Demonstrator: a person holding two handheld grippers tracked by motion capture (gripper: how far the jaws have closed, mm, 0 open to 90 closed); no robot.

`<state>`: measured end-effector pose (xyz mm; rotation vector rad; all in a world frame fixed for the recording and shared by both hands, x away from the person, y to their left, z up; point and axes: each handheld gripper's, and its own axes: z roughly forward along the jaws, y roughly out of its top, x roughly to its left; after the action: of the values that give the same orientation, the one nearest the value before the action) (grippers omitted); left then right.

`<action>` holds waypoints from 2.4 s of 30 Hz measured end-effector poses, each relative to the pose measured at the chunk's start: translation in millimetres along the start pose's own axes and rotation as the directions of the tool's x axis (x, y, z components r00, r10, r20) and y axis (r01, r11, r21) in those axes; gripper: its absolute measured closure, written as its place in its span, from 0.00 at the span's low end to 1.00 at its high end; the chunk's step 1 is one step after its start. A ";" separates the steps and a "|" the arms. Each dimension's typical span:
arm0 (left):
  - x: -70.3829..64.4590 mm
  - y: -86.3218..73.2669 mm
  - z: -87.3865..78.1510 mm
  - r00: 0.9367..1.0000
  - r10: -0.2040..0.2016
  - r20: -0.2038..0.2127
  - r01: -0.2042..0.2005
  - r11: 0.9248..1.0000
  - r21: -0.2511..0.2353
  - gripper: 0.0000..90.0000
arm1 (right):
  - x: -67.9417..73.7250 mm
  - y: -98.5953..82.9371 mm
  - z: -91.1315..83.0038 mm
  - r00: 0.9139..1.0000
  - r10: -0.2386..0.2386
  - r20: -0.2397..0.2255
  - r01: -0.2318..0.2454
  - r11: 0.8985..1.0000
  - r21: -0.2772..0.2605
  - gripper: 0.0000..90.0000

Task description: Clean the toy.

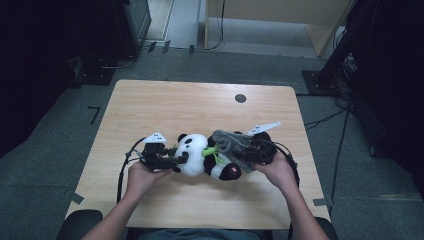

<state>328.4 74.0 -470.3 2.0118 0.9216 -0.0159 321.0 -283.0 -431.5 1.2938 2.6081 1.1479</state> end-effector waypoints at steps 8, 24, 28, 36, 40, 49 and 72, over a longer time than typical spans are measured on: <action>1.5 0.2 -0.1 1.000 -0.013 0.007 0.013 1.000 -0.012 0.52 | -15.7 -9.5 3.3 0.998 0.033 0.055 -0.036 0.998 0.050 0.89; 3.8 1.4 -0.1 1.000 -0.021 0.012 0.021 1.000 -0.022 0.52 | -38.5 -24.7 19.0 0.996 0.069 0.061 -0.073 0.995 0.073 0.89; 3.8 1.4 -0.3 1.000 -0.022 0.010 0.022 1.000 -0.023 0.52 | -43.8 -25.0 20.0 0.993 0.091 0.074 -0.097 0.992 0.076 0.89; 3.7 1.0 -0.9 1.000 -0.014 0.008 0.014 1.000 -0.024 0.52 | -49.0 -19.6 2.5 0.976 0.135 0.171 -0.138 0.990 0.006 0.89; 3.1 1.1 -0.8 1.000 -0.016 0.008 0.017 0.999 -0.027 0.51 | -37.8 -9.5 -21.5 0.976 0.157 0.152 -0.138 0.982 -0.129 0.89; -0.6 1.0 -1.4 1.000 0.016 -0.007 -0.016 0.999 -0.030 0.51 | 12.8 29.8 -46.7 0.997 0.036 0.075 -0.016 0.968 -0.251 0.90; 1.0 -0.6 -3.6 1.000 0.008 -0.014 -0.009 0.998 -0.058 0.44 | 98.4 90.5 68.7 0.979 -0.205 -0.015 0.205 0.977 0.052 0.91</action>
<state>327.5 77.5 -469.0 1.9641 0.9121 0.0287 339.7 -138.0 -397.1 0.9978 2.7188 1.0606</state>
